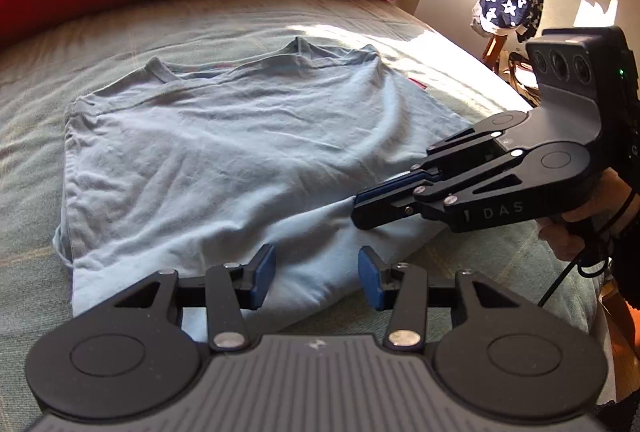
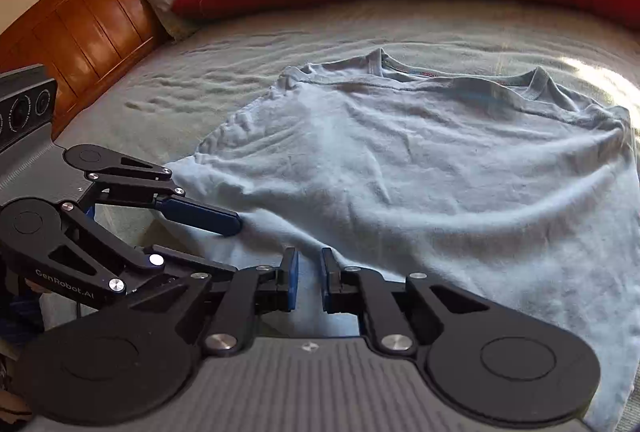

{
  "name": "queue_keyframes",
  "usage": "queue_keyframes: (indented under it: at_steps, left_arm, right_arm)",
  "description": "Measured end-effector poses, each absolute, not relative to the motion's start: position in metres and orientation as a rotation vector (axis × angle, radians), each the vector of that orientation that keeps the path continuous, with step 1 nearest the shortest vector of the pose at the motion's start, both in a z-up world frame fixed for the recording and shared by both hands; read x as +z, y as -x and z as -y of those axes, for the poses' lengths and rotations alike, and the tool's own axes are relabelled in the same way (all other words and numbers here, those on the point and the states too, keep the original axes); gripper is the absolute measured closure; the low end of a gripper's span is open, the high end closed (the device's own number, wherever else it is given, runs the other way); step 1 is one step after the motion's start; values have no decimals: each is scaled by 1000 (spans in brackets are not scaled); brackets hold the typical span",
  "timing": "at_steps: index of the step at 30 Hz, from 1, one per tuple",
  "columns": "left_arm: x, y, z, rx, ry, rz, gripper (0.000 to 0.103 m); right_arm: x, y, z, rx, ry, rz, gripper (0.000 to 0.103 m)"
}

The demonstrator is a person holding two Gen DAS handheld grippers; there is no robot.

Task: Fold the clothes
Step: 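Move both open grippers over the folded shirt toward its side edge, then roll both grippers and lower them onto the shirt's side edge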

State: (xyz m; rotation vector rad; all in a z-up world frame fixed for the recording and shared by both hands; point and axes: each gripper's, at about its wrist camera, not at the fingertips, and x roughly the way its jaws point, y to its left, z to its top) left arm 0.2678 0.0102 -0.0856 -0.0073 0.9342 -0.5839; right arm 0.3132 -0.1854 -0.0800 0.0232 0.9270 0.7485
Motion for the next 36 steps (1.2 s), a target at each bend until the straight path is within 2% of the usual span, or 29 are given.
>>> queue_keyframes:
  at_steps: [1,3,5,6,7,8,11,18,25,28,31,34,36]
  left_arm:
    - [-87,-270,-19,-584,47,-949,60]
    - [-81,-266,-36,-548,81,-950,61]
    - [-70,-257,-52,-492,66,-924,60]
    - [-69,-254,-61,-478,65,-909,52]
    - [-67,-251,-70,-465,65,-895,49]
    - [-73,-253,-75,-439,58,-932,47]
    - [-80,-256,-84,-402,45,-983,51]
    - [-37,-287,-53,-488,18,-853,51]
    - [-86,-334,-8,-482,-113,-902,52]
    - [-91,-357,-12,-457,-121,-872,48]
    - [-93,-382,-16,-414,-118,-856,51]
    - [-101,-407,-19,-349,-124,-861,44]
    - [-100,-417,-23,-336,-82,-860,48]
  right_arm:
    - [-83,-315,190,738,-31,-922,103]
    - [-82,-315,205,719,-91,-935,103]
    - [-72,-304,221,692,-64,-911,99]
    - [-67,-298,228,681,-43,-895,93]
    - [-64,-293,238,673,-38,-884,85]
    - [-63,-291,244,662,-38,-891,83]
    - [-66,-293,261,612,-26,-934,84]
    - [-40,-316,251,628,17,-862,84]
    - [-71,-372,205,586,172,-890,84]
    - [-79,-400,207,564,163,-884,84]
    - [-84,-433,211,530,133,-883,84]
    - [-89,-460,213,510,90,-887,84]
    - [-89,-472,215,493,69,-874,85]
